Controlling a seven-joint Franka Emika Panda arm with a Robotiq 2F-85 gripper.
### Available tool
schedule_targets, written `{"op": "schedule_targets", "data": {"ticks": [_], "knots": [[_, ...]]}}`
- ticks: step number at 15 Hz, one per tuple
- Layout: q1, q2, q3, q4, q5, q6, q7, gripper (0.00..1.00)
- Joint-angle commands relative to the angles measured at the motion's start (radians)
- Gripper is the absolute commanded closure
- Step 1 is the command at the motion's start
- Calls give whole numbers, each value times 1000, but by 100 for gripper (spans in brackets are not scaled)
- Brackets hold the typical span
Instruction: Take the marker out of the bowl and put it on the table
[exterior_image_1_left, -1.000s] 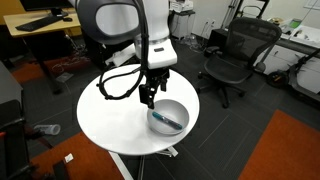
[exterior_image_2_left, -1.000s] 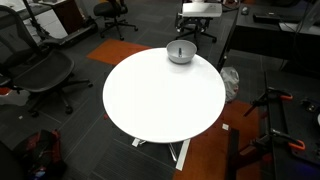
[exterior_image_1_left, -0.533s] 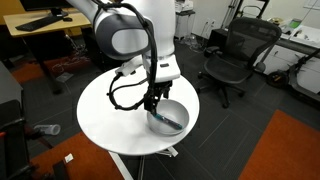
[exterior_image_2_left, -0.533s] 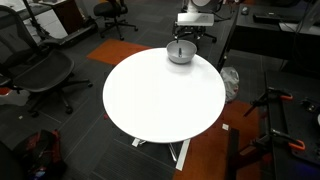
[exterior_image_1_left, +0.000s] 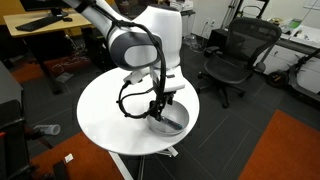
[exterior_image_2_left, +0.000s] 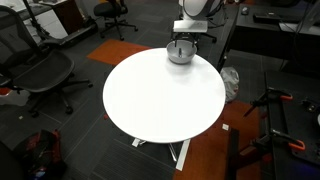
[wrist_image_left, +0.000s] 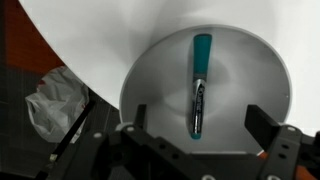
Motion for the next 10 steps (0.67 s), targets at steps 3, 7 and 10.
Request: {"op": "schedule_targets", "data": {"ticks": [3,7,10], "knots": [[-5,81,-11,81,61,-19,-10,0],[-13,123,-12,114,85,-25,-13,0],[-16,149,-12,137,87,-28,-16,0]]}}
